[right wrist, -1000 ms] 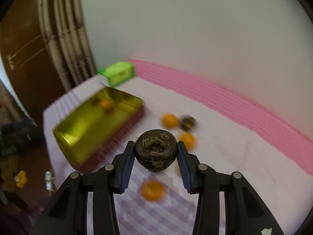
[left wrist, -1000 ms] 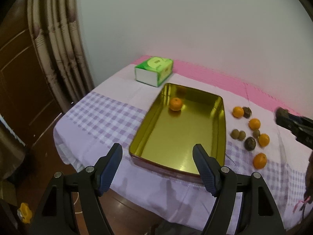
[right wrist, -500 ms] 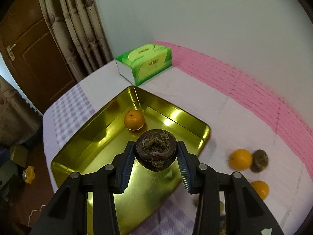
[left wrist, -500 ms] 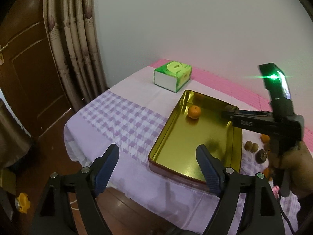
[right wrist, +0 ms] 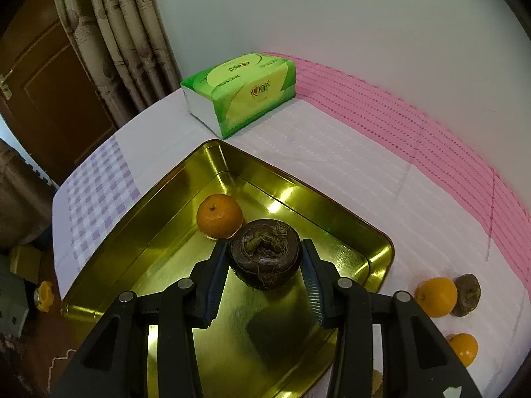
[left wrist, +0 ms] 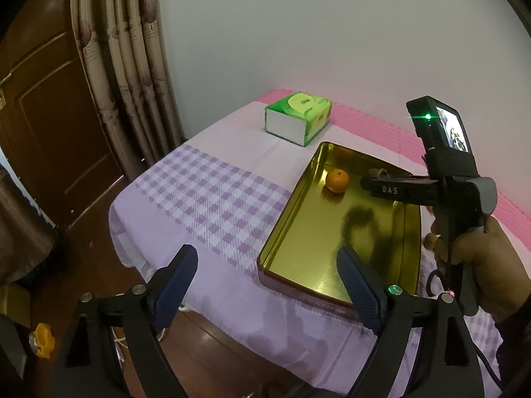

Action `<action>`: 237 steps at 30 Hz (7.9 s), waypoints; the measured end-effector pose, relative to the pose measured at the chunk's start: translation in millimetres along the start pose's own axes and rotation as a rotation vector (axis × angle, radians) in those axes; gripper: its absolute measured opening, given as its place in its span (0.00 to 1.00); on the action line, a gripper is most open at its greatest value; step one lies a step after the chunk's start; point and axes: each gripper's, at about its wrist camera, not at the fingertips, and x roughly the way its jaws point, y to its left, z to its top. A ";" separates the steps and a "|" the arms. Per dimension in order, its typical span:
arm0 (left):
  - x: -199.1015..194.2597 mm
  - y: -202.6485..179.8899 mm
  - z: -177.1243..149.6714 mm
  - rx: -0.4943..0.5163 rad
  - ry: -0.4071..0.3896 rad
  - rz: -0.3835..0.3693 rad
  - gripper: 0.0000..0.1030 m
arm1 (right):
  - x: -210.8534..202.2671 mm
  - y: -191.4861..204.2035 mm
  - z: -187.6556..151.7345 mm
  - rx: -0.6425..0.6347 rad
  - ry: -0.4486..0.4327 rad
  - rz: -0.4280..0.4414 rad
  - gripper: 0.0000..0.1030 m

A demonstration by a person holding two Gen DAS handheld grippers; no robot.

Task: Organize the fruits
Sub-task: 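Carry the persimmon into the gold tray and open the right gripper, then grasp a large mandarin with the right gripper while the left gripper grasps two kiwis, then lower the two kiwis into the gold tray and open the left gripper, then carry the held mandarin into the gold tray and release it with the right gripper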

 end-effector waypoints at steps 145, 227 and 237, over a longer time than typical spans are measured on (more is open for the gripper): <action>90.8 -67.2 31.4 0.353 0.099 -0.206 0.25 | -146.9 -217.8 -274.8 0.383 -0.160 -0.304 0.39; 38.6 -76.5 32.0 0.292 0.052 -0.102 0.67 | -147.7 -217.5 -273.3 0.379 -0.150 -0.318 0.40; -13.7 -36.6 -19.3 0.145 0.015 -0.052 0.71 | -146.1 -213.8 -272.5 0.361 -0.137 -0.342 0.41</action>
